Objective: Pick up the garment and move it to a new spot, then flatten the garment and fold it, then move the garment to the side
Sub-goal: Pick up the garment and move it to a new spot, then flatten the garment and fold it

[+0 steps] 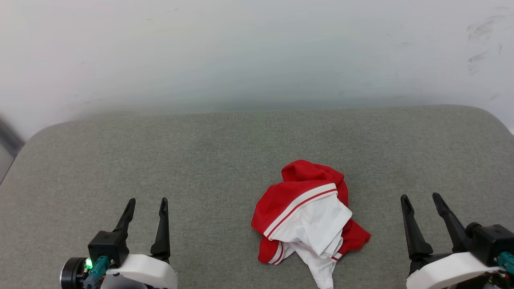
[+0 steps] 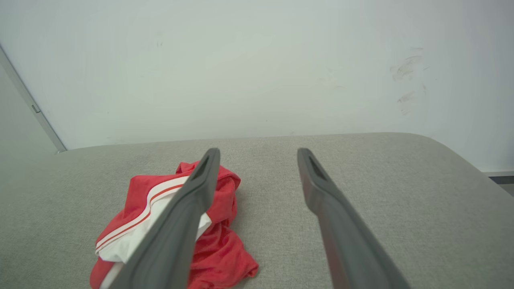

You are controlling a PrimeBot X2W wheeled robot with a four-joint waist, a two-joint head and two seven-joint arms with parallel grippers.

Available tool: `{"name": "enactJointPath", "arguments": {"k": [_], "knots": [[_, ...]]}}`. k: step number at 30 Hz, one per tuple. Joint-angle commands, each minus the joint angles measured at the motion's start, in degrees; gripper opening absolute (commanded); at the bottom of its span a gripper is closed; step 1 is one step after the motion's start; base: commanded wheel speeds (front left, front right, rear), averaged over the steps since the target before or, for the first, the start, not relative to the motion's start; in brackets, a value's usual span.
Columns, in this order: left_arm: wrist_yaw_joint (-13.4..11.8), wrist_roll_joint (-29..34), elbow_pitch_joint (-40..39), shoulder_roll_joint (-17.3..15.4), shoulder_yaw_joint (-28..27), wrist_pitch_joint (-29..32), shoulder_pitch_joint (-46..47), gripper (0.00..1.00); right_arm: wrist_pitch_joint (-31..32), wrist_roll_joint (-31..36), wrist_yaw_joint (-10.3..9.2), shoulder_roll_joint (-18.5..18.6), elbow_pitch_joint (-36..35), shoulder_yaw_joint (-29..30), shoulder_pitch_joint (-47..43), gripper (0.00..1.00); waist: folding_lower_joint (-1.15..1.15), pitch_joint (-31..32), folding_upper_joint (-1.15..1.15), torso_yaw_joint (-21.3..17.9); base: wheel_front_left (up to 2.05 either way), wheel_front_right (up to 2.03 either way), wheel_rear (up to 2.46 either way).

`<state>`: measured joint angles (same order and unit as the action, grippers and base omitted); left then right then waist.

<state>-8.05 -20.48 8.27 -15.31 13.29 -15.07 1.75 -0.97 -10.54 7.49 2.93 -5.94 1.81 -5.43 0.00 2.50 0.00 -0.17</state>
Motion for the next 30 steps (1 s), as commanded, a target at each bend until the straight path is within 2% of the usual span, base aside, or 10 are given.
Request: {"name": "enactJointPath", "arguments": {"k": [1,13,17,22,23,25,30], "knots": [[0.22,-0.31,-0.21,-0.16,0.16,0.00,-0.74,1.00,-0.07,0.01,0.00,-0.06,-0.33,0.10,-0.66,1.00,0.00,0.02,0.00,-0.04,0.00,0.00,0.00],[0.53,-0.24,-0.44,-0.51,1.08,0.24,0.36,1.00,-0.07,-0.20,0.00,-0.06,-0.46,-0.09,-0.51,1.00,0.00,-0.18,0.00,0.14,0.00,0.00,0.00],[2.70,-0.64,-1.69,-0.76,3.63,4.46,2.04,1.00,0.12,-0.12,0.00,-0.07,-0.57,0.10,-0.46,1.00,0.00,-0.36,0.00,0.35,0.00,0.00,0.00],[6.82,-1.04,-4.01,-0.35,9.02,13.24,5.73,1.00,0.23,0.14,0.00,-0.06,-0.75,0.02,-0.20,1.00,0.00,-0.83,0.00,0.51,0.00,0.00,0.00],[8.44,-1.79,-4.57,0.45,10.99,16.30,7.18,1.00,0.30,0.21,0.00,-0.06,-0.75,-0.33,0.09,1.00,0.00,-1.04,0.00,0.20,0.00,0.00,0.00],[10.10,-2.36,-4.29,1.01,13.06,19.46,8.67,1.00,0.36,0.19,0.00,-0.06,-0.82,-0.55,0.39,1.00,0.00,-1.35,0.00,-0.25,0.00,0.00,0.00],[13.21,-3.47,-2.52,3.10,18.60,25.99,12.52,1.00,0.35,0.16,0.00,-0.06,-0.95,-0.76,0.97,1.00,0.00,-2.83,0.00,-1.77,0.00,0.00,0.00]]}}
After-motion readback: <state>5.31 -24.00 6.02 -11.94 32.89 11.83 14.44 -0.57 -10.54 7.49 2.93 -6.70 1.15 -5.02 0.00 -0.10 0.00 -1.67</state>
